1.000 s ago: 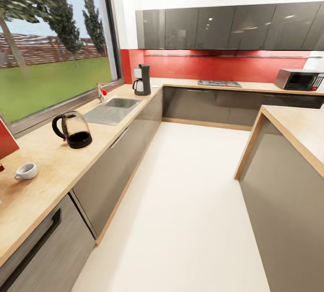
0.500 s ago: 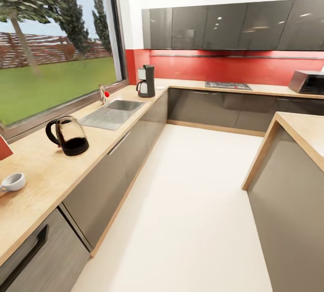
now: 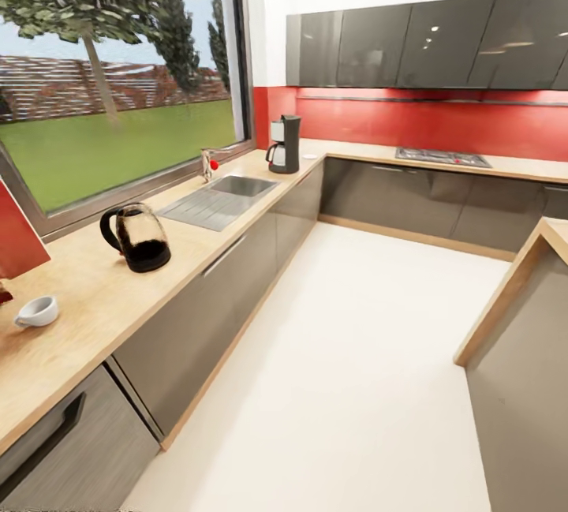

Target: Set up a coffee station on the kitchen countertop: keep the coffee maker on the countertop, move the bottle of coffee from the kitchen shelf to the counter next to the coffee maker, place a paper coffee filter on top of the coffee maker, put the saucer next to the coffee maker with the coffee cup on the saucer, and place the electric kettle next to the coffee maker.

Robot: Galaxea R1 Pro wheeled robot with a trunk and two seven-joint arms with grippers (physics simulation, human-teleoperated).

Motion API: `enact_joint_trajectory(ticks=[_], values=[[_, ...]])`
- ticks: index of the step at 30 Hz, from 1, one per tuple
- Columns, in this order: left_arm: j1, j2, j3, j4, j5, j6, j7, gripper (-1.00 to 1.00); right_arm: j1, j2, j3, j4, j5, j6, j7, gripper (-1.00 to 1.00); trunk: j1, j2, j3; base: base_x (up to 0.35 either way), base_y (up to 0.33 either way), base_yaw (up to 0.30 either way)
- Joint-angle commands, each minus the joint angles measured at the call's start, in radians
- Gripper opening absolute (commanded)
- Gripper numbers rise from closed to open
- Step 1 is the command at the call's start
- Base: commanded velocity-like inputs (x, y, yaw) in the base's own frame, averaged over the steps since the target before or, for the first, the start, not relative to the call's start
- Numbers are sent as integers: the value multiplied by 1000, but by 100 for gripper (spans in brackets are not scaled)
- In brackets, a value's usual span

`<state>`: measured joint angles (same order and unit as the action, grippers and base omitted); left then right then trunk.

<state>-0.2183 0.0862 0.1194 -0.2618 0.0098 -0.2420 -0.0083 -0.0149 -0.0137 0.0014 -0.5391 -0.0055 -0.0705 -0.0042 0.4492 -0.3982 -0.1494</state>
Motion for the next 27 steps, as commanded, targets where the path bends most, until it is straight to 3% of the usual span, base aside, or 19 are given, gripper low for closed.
enact_joint_trajectory(ticks=[1,12,21,27], values=[[-1,0,3,1,1,-3,-1,100,0,0,0,1,-1,-3,0,100,1,-2,-2,179,-258,278],[1,3,3,3,2,-3,-1,100,0,0,0,1,-1,-3,0,100,1,-2,-2,248,-185,278],[0,3,4,1,2,-3,0,100,0,0,0,1,-1,-3,0,100,1,-2,-2,302,-20,278],[0,3,5,1,2,-3,1,100,0,0,0,1,-1,-2,0,100,1,-2,-2,126,-1,278]])
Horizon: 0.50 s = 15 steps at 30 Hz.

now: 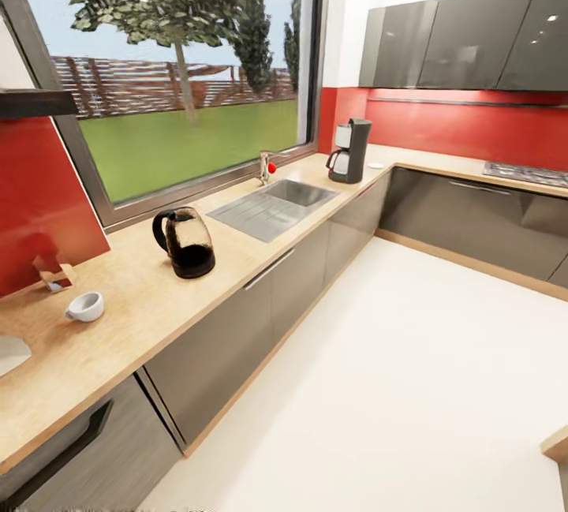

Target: Set up a coffee station on the kitchen countertop: keep the coffee maker on the countertop, move the bottle of coffee from the kitchen shelf to the counter next to the coffee maker, place a paper coffee filter on top of the coffee maker, put the saucer next to the coffee maker with the coffee cup on the saucer, and place the electric kettle next to the coffee maker.

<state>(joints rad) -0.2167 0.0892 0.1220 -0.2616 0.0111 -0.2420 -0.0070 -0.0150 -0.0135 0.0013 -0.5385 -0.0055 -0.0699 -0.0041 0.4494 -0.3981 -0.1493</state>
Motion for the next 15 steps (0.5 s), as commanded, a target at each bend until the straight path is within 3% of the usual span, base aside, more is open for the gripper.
enact_joint_trajectory(ticks=[1,9,15], values=[[-1,0,2,2,1,-3,-1,100,0,0,0,0,-1,-3,0,100,1,-2,-2,23,0,278],[-1,-1,1,1,1,-3,-1,100,0,0,0,0,-1,-3,0,100,1,-2,-2,13,-4,278],[-1,-2,1,1,1,-3,-1,100,0,0,0,0,-1,-3,0,100,1,-2,-2,195,-130,278]])
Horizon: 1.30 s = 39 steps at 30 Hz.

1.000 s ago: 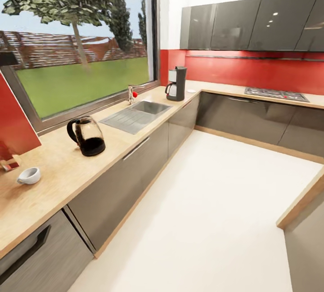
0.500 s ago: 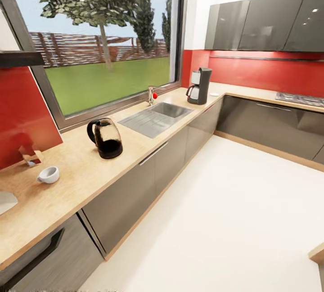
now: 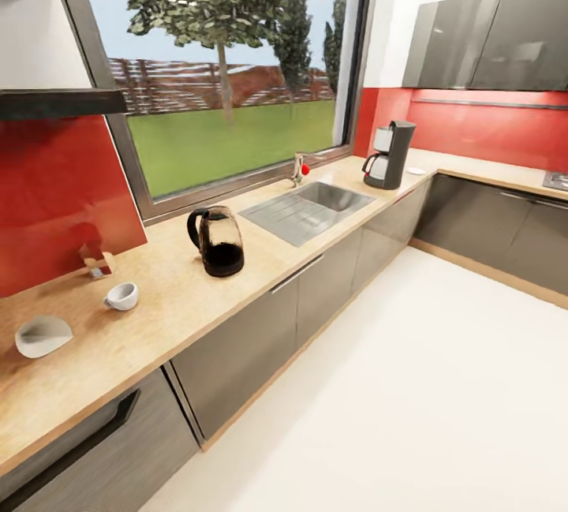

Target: Set up a coffee station on the kitchen countertop: keep the coffee maker on the countertop, move the bottle of coffee from the kitchen shelf to the counter next to the coffee maker, place a paper coffee filter on top of the coffee maker, put the saucer next to the coffee maker with the coffee cup on the saucer, and place the electric kettle next to the coffee maker.

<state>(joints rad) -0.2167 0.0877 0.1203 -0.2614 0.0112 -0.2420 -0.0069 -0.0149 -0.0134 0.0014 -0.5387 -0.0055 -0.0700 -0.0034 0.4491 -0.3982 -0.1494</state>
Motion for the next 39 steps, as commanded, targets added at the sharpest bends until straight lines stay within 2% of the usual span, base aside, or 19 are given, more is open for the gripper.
enact_joint_trajectory(ticks=[1,15,23,32,39], values=[[-1,0,2,1,1,-3,-1,100,0,0,0,0,-1,-3,0,100,1,-2,-2,234,-162,278],[-1,-3,2,1,1,-3,-1,100,0,1,0,0,-1,-2,0,100,1,-2,-2,235,-176,278],[-1,1,4,1,1,-3,-1,100,0,1,0,0,-1,-3,0,100,1,-2,-2,103,-247,278],[-1,0,4,1,1,-3,0,100,0,1,0,0,-1,-2,0,100,1,-2,-2,70,-36,278],[-1,-9,-6,0,-14,0,-2,100,0,0,0,0,0,-2,0,100,1,-2,-2,4,-1,278]])
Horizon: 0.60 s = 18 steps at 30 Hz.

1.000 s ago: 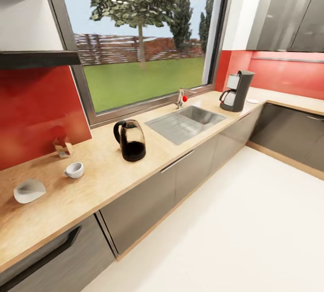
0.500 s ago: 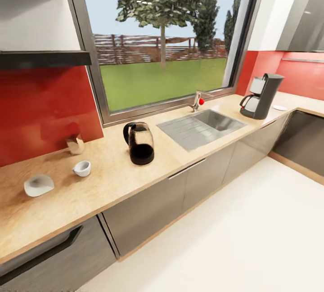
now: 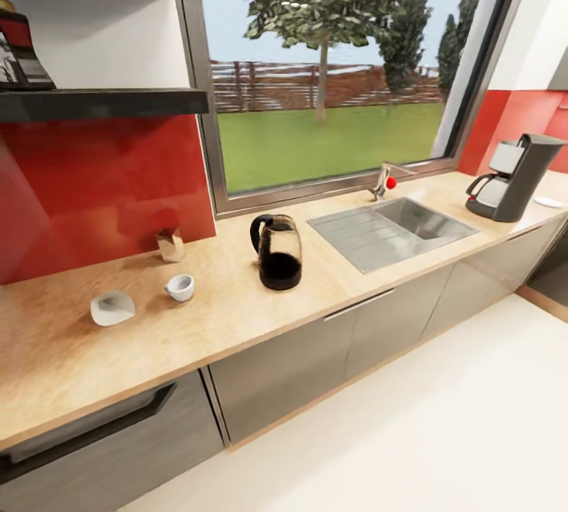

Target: Set up a coffee station on the kitchen countertop: keep the coffee maker on the countertop, move the bottle of coffee from the kitchen shelf to the counter next to the coffee maker, place a paper coffee filter on top of the coffee maker, put the saucer next to the coffee maker with the coffee cup on the saucer, and place the electric kettle next to the coffee maker.

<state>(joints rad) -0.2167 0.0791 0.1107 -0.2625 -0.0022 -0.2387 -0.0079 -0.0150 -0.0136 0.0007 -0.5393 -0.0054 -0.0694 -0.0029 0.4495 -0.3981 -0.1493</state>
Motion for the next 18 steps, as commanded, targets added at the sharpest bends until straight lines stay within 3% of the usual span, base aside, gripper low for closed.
enact_joint_trajectory(ticks=[1,6,8,12,13,14,18], values=[[-1,0,3,1,0,-3,-1,100,0,0,0,0,0,-3,0,100,1,-2,-2,1,0,278],[-21,10,2,-21,1,30,-16,100,0,-5,4,86,4,0,0,100,1,-2,-2,0,0,278],[-45,14,2,-49,-2,90,-48,100,0,-6,5,152,3,1,-1,100,1,-2,-2,0,0,229],[-56,22,0,-82,-7,201,-137,100,0,-4,8,194,4,2,3,100,1,-2,-2,0,0,84],[-58,32,-1,-87,-19,244,-191,100,0,-1,9,216,3,2,2,100,1,-2,-2,0,0,19],[-58,59,-1,-91,-64,317,-280,100,0,0,8,236,2,3,1,100,1,-2,-2,0,0,6],[-58,103,0,-93,-146,389,-386,100,0,1,7,243,0,3,-1,100,1,-2,-2,0,0,3]])
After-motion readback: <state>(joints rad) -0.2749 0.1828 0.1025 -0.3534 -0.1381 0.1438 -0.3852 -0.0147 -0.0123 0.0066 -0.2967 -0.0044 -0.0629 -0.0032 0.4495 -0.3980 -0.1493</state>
